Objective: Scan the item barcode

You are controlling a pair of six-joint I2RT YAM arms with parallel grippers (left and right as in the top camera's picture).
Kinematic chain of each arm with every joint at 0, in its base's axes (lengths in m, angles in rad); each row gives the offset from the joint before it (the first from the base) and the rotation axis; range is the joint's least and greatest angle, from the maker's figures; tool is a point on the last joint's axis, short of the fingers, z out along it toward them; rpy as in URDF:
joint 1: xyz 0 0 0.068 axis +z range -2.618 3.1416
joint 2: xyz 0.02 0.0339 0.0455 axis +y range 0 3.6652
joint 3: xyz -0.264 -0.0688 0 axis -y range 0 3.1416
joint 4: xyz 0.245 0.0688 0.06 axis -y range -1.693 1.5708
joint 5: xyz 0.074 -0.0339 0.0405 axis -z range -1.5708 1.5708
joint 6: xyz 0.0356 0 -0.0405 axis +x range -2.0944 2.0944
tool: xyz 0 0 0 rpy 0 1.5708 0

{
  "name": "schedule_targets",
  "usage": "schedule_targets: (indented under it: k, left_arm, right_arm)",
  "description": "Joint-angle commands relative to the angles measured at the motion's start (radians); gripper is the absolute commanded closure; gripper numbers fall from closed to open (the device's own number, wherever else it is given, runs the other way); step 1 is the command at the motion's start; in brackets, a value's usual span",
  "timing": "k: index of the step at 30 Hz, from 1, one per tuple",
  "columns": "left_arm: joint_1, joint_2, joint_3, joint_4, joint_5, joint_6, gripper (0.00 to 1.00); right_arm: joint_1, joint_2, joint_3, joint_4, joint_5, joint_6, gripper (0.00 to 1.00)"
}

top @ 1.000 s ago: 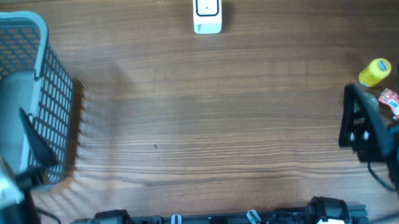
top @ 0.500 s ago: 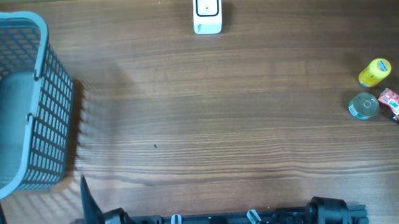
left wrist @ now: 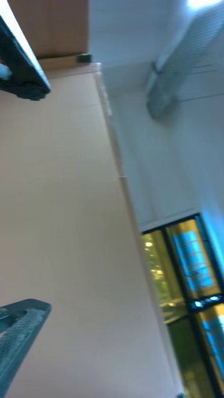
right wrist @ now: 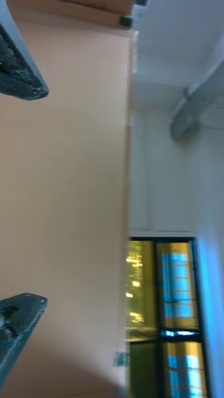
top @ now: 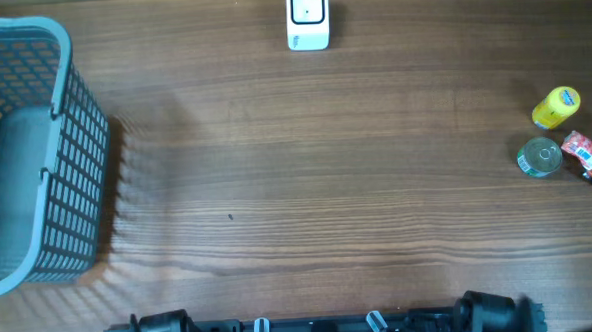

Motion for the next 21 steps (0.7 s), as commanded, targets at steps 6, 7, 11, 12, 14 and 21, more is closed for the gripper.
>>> schedule_targets:
  k: [6, 7, 11, 12, 14, 21]
  left_arm:
    - [-0.025, 0.022, -0.013, 0.094, 0.011, -0.056, 0.00]
    - [-0.025, 0.022, -0.020, 0.077, 0.029, -0.063, 0.00]
    - [-0.024, 0.022, -0.160, 0.150, 0.043, -0.019, 0.00]
    - [-0.025, 0.022, -0.204, 0.187, 0.043, -0.012, 0.00]
    - [-0.025, 0.022, -0.314, 0.281, 0.082, -0.013, 0.00]
    - [-0.025, 0.022, -0.807, 0.698, 0.110, -0.093, 0.00]
  right_arm:
    - [-0.003, 0.005, -0.264, 0.103, -0.200, -0.327, 0.00]
    - [-0.003, 0.005, -0.314, 0.129, -0.202, -0.325, 0.00]
    - [-0.003, 0.005, -0.600, 0.354, -0.204, -0.259, 0.00]
    - [-0.003, 0.005, -0.645, 0.436, -0.209, -0.188, 0.00]
    - [-0.003, 0.005, -0.750, 0.592, -0.151, -0.039, 0.00]
    - [-0.003, 0.005, -0.985, 0.684, -0.110, -0.049, 0.00]
